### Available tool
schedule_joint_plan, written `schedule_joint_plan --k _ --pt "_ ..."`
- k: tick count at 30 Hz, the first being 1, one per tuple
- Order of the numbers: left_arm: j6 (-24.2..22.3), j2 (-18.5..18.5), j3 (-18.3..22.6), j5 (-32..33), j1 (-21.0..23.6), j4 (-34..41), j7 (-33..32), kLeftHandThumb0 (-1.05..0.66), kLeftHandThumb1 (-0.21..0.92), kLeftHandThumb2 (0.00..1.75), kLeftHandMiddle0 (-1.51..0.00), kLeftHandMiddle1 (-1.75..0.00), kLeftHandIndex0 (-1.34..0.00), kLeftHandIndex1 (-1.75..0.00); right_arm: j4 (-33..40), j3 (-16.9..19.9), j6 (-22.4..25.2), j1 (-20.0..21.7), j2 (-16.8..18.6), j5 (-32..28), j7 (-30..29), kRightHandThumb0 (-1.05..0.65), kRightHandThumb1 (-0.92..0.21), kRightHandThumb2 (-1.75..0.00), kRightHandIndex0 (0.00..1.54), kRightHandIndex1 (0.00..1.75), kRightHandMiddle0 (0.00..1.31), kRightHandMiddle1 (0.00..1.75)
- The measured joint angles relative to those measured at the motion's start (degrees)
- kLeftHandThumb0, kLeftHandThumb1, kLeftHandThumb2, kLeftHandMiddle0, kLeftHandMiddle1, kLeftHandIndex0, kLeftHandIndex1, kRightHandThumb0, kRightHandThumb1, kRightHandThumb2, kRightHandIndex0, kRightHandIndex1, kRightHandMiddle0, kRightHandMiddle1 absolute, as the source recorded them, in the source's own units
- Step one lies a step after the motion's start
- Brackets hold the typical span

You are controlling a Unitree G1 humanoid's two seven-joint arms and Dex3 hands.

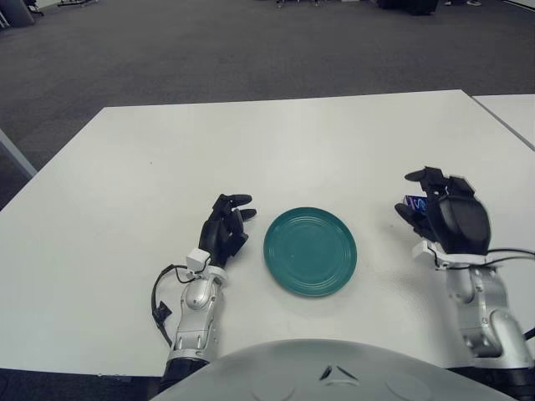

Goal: Put the gum into the plate.

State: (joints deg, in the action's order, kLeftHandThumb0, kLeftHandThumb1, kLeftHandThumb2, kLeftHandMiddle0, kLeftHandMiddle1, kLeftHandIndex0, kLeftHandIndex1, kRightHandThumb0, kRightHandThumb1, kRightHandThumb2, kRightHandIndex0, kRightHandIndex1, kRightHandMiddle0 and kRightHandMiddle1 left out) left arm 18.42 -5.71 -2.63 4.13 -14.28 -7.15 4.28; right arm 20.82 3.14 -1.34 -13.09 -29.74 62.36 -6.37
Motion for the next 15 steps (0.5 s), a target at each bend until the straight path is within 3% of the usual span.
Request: schedule_joint_plan --k 8,15 --pt "-0.1 0.1 0.1 1.0 0.0 0.1 0.8 -0.80 0.92 0.77 -0.42 -1.06 -0.33 -1.27 0.0 -0.8 1.9 1.4 -4.1 1.3 9.3 -1.02 -0.92 -0.61 0.15 0.09 0.00 0.61" --pt "-0.2 0.6 0.3 2.0 -0.1 0.1 1.6 -0.80 0.92 0.77 -0.40 -1.05 -0.32 -1.27 -8.4 -1.6 1.8 3.0 -8.0 0.0 14.3 -1.05 -0.92 -0.71 0.07 0.02 0.00 0.38"
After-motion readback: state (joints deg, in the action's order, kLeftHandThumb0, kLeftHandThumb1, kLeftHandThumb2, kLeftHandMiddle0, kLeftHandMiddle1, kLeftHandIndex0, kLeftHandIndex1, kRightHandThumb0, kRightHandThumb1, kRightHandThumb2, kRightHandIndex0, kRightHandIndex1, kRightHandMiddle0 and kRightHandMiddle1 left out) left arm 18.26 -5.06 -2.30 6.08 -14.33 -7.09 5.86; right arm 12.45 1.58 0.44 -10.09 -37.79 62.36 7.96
